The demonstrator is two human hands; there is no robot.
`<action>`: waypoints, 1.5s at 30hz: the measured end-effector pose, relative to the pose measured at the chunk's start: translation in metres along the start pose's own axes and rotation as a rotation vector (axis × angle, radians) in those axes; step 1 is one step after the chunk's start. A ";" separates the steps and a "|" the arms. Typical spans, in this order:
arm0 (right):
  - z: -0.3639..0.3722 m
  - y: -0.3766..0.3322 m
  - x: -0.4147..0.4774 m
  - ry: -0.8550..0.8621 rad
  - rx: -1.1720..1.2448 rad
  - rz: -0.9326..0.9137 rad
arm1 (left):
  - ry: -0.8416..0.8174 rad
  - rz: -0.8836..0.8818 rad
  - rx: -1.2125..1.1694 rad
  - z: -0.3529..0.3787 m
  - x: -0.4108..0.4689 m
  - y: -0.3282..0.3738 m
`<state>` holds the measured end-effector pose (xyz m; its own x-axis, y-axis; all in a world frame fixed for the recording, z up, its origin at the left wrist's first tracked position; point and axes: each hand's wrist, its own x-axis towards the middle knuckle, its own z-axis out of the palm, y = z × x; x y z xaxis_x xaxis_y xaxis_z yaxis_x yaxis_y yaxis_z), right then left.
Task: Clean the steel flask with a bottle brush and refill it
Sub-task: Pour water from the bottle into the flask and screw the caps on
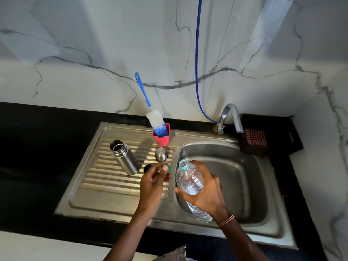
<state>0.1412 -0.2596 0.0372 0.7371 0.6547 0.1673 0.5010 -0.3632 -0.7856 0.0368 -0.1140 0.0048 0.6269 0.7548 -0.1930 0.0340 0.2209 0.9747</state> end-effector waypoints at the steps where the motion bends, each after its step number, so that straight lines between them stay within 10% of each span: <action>1: 0.000 -0.001 0.001 0.002 -0.005 -0.001 | -0.011 -0.009 -0.074 0.004 -0.001 0.011; 17: 0.001 -0.007 0.003 -0.034 -0.034 -0.020 | -0.067 -0.115 -0.549 0.029 -0.019 0.050; 45: -0.002 -0.017 0.011 -0.032 -0.236 0.032 | -0.028 0.091 -0.154 0.023 -0.004 0.060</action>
<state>0.1417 -0.2478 0.0531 0.7414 0.6597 0.1226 0.5726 -0.5267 -0.6283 0.0539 -0.1183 0.0664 0.6431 0.7593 -0.0996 -0.1423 0.2463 0.9587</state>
